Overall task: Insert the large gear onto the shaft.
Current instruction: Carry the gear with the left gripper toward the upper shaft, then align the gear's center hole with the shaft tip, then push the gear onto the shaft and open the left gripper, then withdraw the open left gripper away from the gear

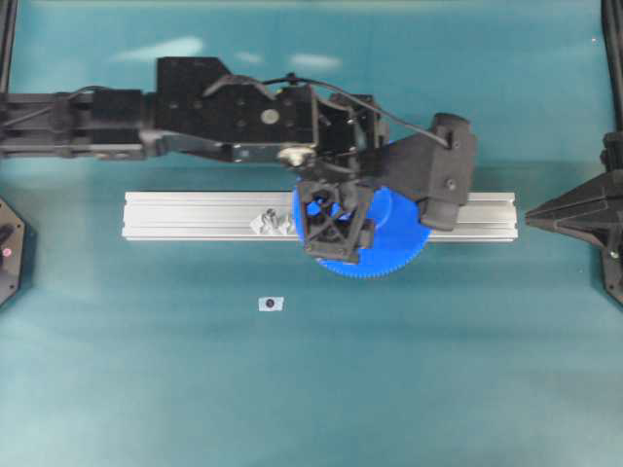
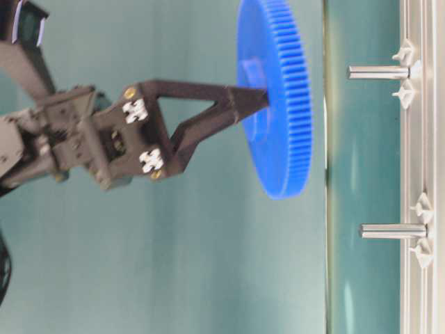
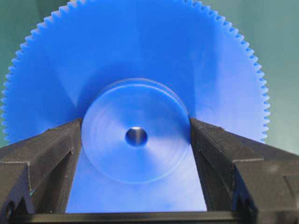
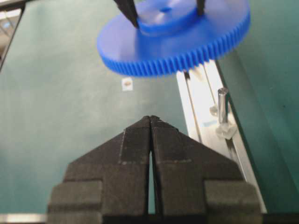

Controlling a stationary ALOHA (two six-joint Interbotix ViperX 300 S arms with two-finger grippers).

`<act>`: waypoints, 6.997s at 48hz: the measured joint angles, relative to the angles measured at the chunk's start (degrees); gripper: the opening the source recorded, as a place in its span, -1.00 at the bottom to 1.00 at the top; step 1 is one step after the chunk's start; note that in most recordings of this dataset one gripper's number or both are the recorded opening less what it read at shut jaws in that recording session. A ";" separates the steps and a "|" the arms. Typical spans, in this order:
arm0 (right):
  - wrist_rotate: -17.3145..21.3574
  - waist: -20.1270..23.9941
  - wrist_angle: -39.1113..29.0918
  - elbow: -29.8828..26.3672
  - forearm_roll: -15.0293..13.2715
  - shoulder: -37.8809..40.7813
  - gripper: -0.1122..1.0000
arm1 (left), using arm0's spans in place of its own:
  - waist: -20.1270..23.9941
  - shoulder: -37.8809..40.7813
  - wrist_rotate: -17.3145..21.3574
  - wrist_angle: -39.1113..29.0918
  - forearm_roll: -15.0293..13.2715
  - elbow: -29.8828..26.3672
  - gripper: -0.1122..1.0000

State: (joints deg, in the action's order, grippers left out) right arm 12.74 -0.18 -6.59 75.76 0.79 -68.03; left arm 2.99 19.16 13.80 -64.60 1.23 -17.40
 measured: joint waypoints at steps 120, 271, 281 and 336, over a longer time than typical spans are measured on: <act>0.70 -0.09 0.18 0.00 0.00 -0.35 -0.78 | 4.75 10.72 1.93 1.85 -0.18 -4.92 0.58; 1.23 -0.09 1.67 0.00 -0.09 -0.35 -0.78 | 2.64 8.44 -3.69 -5.98 -0.09 -14.24 0.81; 1.23 -0.09 1.58 0.09 0.00 -0.44 -0.78 | 1.93 7.65 -4.22 -5.01 -0.09 -13.36 0.81; 1.93 -0.09 1.58 0.09 0.00 -0.44 -0.78 | 0.09 -1.41 -9.23 7.38 -0.09 0.88 0.81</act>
State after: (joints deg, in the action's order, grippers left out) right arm 14.68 -0.26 -5.01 75.85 0.79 -68.47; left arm 3.08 17.75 4.57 -57.22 1.14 -16.52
